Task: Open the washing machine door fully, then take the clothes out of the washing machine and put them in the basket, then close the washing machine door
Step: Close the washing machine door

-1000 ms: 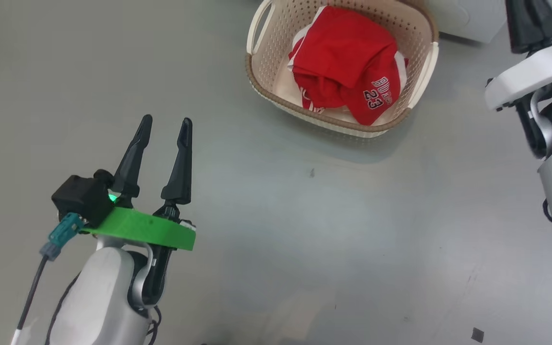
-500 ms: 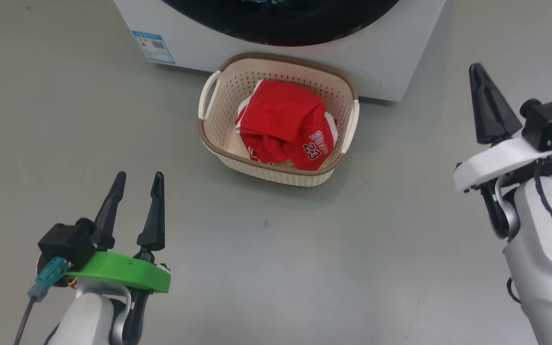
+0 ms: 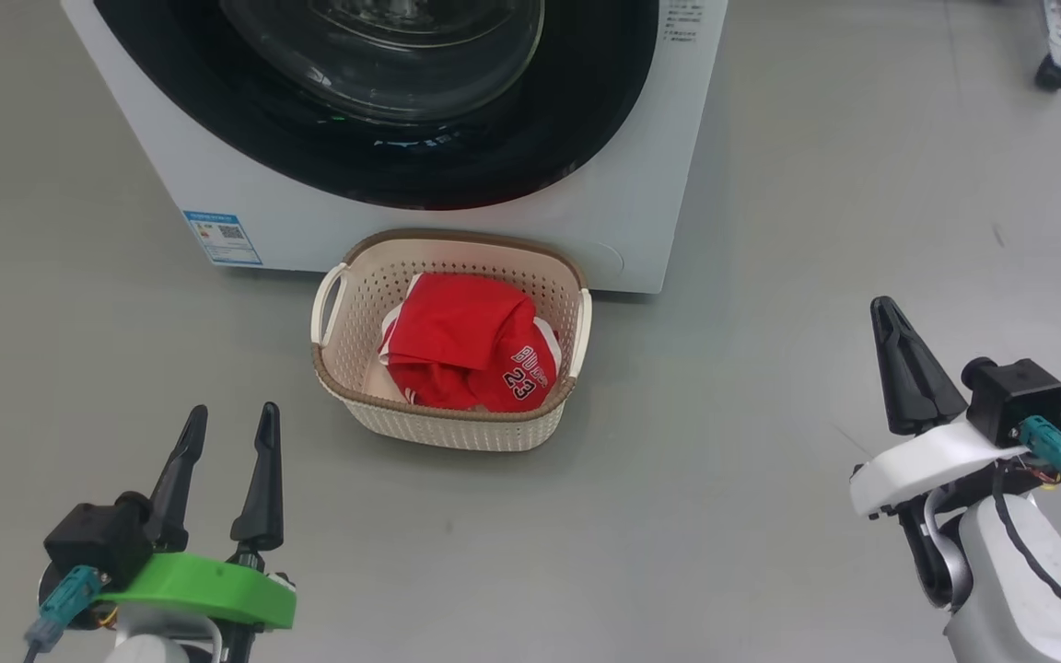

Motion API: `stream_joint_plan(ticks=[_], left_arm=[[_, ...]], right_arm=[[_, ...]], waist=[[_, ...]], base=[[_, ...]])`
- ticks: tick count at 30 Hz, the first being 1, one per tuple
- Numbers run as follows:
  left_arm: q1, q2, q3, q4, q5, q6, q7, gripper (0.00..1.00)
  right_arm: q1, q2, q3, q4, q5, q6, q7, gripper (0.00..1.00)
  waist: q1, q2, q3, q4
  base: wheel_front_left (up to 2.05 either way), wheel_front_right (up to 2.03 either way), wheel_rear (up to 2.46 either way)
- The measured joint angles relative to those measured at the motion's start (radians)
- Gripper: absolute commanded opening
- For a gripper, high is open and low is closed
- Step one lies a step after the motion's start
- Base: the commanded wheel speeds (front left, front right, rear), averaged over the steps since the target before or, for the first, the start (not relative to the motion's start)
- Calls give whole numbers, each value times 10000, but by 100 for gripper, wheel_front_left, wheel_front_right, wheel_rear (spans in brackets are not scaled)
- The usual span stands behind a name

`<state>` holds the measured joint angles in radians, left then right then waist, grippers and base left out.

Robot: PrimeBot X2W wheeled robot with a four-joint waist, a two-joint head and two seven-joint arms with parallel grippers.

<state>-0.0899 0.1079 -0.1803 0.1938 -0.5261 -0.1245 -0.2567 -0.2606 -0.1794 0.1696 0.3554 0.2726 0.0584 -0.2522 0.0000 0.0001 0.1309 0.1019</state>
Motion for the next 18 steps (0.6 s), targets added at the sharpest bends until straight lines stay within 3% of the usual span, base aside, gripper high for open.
stream_joint_plan(ticks=[5,6,7,8,18], left_arm=[[281,0,190,-157,27,-8,0,100],[341,-2,209,-184,27,-8,0,100],[386,-4,213,-209,27,-8,-2,100],[395,-6,190,-230,29,-8,0,100],[491,-40,178,-359,27,-10,0,100]], right_arm=[[643,284,-194,-416,4,-192,2,0],[754,318,-270,-487,19,-247,0,27],[871,332,-343,-581,36,-278,2,95],[983,341,-441,-663,77,-341,2,100],[1619,485,-901,-1436,52,-512,2,100]], waist=[[0,0,-304,-355],[0,0,-346,-416],[0,-1,-385,-475],[0,0,-417,-525],[0,0,-464,-788]], base=[[0,0,0],[0,0,0],[0,0,0],[0,0,0],[0,0,0]])
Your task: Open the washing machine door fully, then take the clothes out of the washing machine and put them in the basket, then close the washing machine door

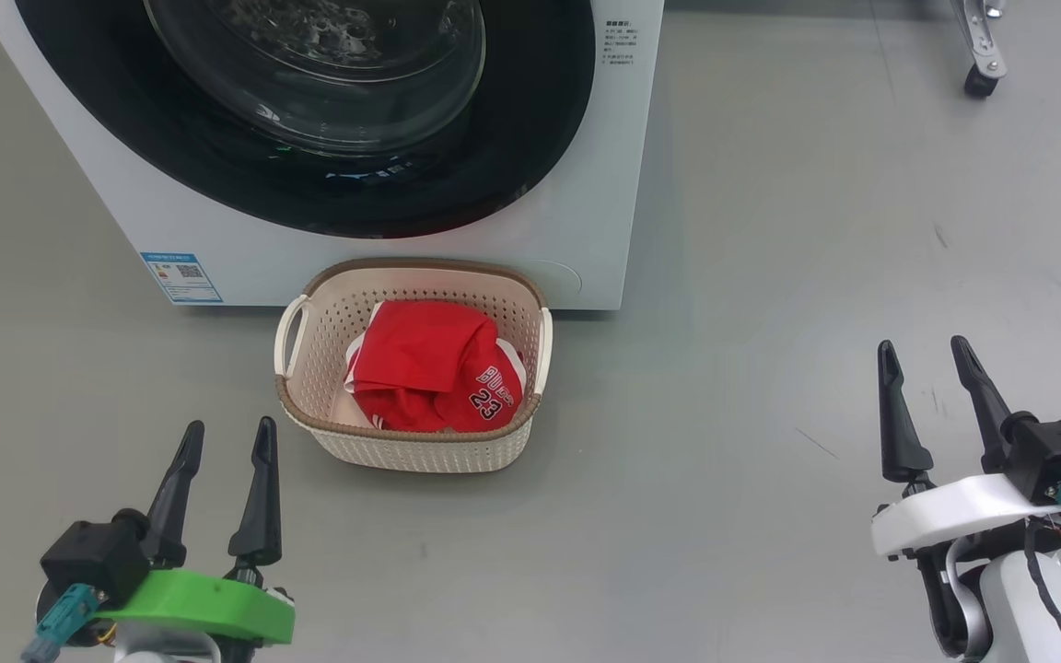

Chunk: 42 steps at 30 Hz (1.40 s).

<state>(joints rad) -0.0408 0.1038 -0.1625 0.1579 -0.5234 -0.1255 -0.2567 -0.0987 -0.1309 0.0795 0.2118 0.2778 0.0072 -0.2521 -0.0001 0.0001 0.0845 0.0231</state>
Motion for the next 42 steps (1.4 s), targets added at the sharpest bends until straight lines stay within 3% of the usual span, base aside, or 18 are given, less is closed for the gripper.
stream_joint_plan(ticks=[42], left_arm=[[6,-86,196,238,105,0,0,100]], right_arm=[[666,293,-359,-671,-529,171,0,100]], waist=[[0,0,154,90]], base=[[0,0,0]])
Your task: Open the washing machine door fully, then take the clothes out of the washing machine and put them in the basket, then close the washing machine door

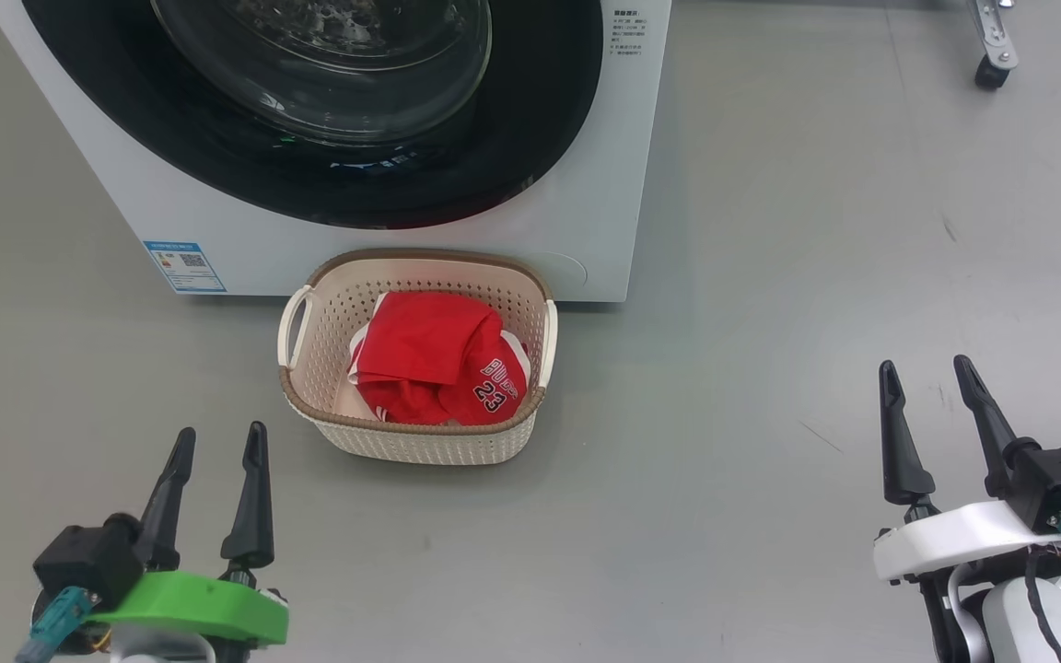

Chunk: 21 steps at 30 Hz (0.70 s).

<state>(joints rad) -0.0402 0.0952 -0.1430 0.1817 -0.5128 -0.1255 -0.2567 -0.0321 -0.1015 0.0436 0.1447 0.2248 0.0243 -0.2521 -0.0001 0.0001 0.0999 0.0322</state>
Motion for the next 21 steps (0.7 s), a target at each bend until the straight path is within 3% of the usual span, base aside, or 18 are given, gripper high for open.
stream_joint_plan(ticks=[21], left_arm=[[1,-92,88,-23,-213,0,0,100]], right_arm=[[12,82,-123,-31,-161,100,0,100]], waist=[[0,0,-4,20]], base=[[0,0,0]])
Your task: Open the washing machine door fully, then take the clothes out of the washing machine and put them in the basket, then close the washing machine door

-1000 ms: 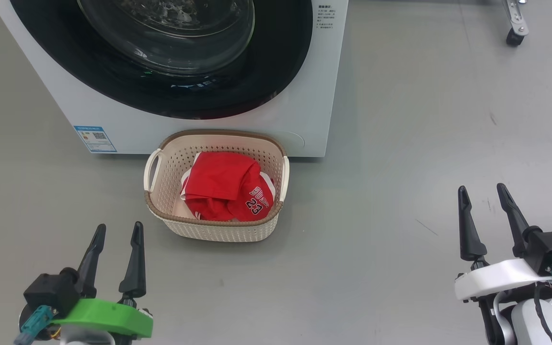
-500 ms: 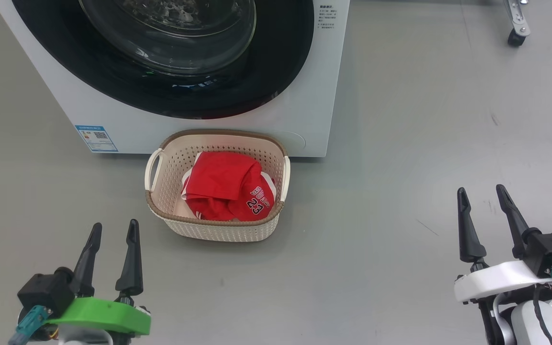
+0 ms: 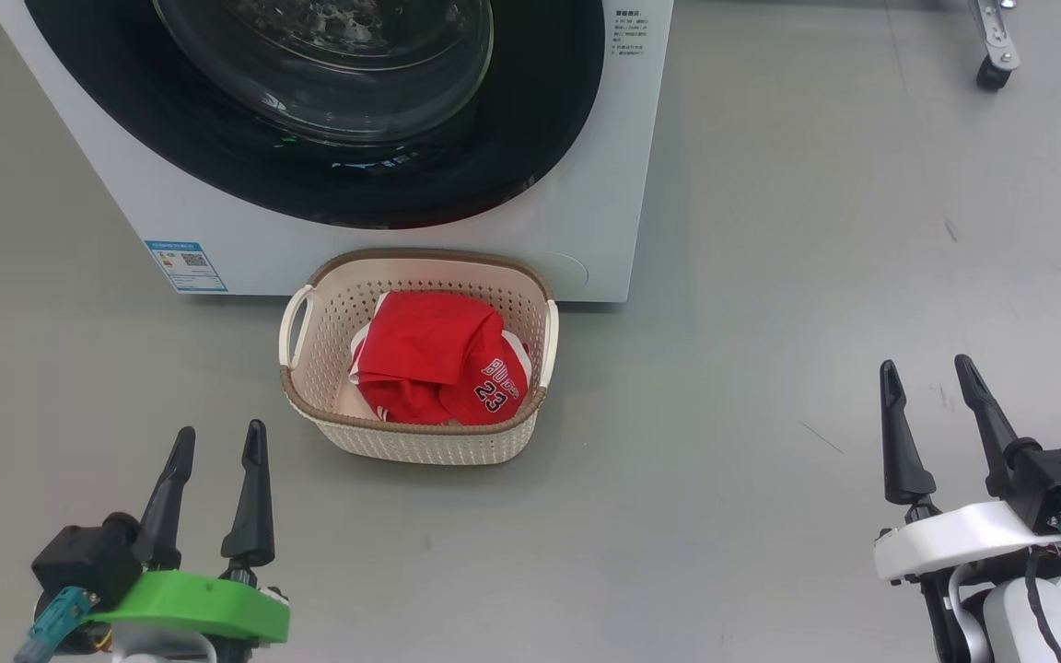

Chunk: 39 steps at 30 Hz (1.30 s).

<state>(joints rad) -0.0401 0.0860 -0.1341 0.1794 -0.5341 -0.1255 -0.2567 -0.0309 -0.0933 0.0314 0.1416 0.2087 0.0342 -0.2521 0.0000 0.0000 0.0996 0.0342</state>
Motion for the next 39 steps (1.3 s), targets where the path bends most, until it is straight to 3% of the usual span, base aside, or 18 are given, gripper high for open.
stream_joint_plan(ticks=[3,4,17,39], left_arm=[[0,0,0,-21,0,0,0,100],[0,0,-4,-31,0,0,0,0],[236,-226,-90,550,-537,0,92,0],[237,-278,307,543,-3149,2,813,0]], right_arm=[[1,10,-27,-4,0,77,0,100],[1,12,-35,-6,-2,79,-2,0],[317,274,-17,709,497,84,140,0],[189,318,-500,970,3910,263,1114,0]], waist=[[0,0,2,2],[0,0,4,4],[0,0,-38,-7],[1,0,-280,-99]], base=[[0,0,0],[0,0,0],[0,0,0],[0,0,0]])
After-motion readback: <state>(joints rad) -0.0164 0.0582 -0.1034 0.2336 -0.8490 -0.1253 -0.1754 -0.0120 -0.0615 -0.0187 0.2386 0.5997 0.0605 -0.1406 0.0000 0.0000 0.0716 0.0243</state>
